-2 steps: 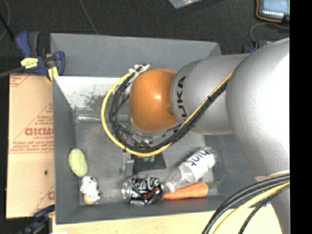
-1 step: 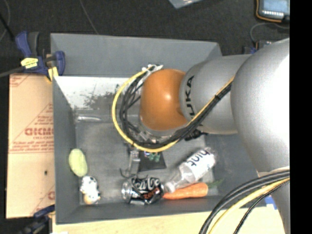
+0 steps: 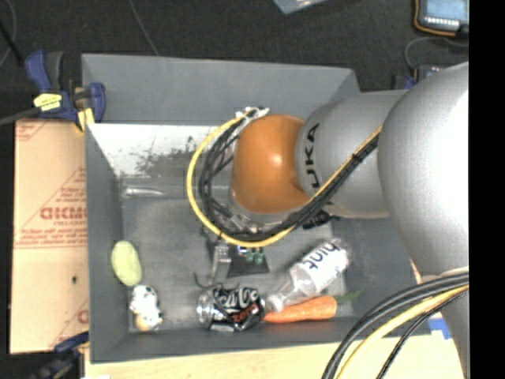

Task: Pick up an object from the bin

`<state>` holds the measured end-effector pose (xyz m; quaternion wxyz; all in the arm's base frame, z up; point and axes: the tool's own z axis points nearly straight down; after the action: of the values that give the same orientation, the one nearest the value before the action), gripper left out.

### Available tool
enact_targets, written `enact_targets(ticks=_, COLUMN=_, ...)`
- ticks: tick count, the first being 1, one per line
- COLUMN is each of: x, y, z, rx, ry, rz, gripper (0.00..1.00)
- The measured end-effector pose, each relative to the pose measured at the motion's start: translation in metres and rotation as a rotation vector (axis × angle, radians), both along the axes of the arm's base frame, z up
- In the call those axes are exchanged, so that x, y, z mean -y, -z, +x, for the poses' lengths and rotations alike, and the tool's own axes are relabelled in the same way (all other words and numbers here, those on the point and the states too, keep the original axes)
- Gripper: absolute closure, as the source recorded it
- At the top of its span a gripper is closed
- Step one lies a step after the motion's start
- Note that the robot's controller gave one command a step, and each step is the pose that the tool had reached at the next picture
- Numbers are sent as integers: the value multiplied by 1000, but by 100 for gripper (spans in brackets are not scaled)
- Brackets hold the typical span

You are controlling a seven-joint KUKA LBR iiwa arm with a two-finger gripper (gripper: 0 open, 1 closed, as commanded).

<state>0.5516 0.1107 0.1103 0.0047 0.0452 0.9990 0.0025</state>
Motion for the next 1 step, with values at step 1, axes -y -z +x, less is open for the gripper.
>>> enact_targets(ticks=1, x=11, y=19, z=-2, rx=-3, ry=-166, rz=-7, gripper=0)
